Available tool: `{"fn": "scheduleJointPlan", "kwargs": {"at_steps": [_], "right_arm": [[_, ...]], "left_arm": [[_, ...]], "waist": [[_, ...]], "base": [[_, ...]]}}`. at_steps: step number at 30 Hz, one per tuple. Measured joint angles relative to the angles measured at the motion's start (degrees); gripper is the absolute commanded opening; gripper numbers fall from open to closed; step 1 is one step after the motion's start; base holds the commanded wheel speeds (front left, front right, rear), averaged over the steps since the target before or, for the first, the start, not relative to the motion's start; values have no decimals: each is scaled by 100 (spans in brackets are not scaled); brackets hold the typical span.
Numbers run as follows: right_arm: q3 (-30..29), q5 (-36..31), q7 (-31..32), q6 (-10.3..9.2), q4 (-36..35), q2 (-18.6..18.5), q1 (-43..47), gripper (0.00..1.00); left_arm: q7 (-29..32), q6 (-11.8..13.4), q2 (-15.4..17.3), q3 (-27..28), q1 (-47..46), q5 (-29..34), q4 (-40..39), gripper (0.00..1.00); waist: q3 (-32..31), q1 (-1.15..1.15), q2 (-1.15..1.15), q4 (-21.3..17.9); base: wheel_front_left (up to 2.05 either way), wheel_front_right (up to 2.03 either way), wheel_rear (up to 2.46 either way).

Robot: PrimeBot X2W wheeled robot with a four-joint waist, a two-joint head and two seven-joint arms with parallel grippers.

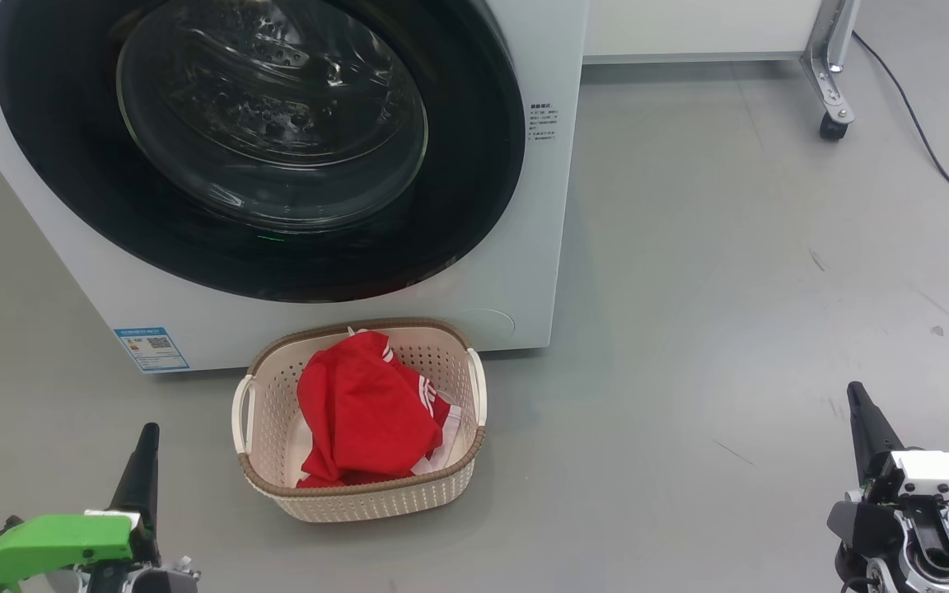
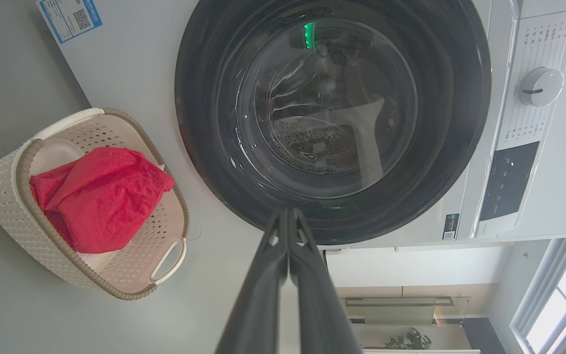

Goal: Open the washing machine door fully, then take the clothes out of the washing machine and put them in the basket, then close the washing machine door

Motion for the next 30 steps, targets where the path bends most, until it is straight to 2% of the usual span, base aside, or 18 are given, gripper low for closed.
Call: {"fn": "scheduleJointPlan", "kwargs": {"at_steps": [30], "right_arm": [[-18,0,8,45,23,20,-3,0]], "left_arm": [[1,0,-1,20,-4,0,8,0]], "waist": [[-1,0,0,0]], "base": [[0,0,0]]}}
